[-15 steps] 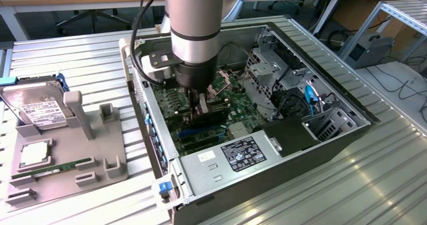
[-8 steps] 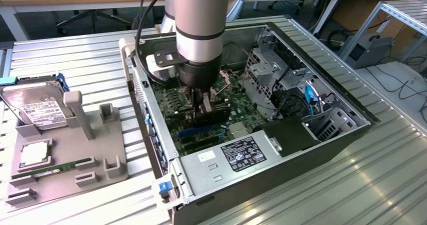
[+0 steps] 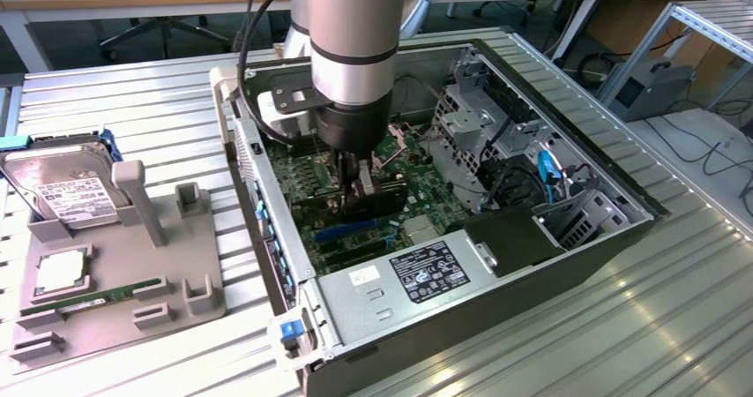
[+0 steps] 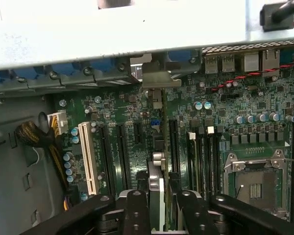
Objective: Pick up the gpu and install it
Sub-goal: 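Insert the gpu into the slot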
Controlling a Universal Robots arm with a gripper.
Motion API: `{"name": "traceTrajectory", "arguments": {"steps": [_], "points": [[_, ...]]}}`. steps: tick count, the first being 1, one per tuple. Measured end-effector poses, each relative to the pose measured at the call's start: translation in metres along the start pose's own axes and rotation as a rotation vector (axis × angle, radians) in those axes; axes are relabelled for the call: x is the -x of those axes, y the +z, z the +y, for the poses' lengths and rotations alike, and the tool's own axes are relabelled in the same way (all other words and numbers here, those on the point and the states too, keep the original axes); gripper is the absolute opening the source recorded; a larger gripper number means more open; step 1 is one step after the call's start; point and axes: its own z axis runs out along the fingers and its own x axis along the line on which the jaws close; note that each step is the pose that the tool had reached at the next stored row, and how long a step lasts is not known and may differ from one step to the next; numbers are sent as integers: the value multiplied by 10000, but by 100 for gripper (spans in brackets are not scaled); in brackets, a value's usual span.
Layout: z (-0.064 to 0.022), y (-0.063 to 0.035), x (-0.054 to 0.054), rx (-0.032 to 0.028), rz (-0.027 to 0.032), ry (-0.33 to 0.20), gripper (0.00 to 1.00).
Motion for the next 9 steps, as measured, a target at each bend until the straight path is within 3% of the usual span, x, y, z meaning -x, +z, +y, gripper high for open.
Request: {"name": "traceTrajectory", "arguments": {"steps": [9], "points": [[-2,3,-19,-5,4,-80,27]]}}
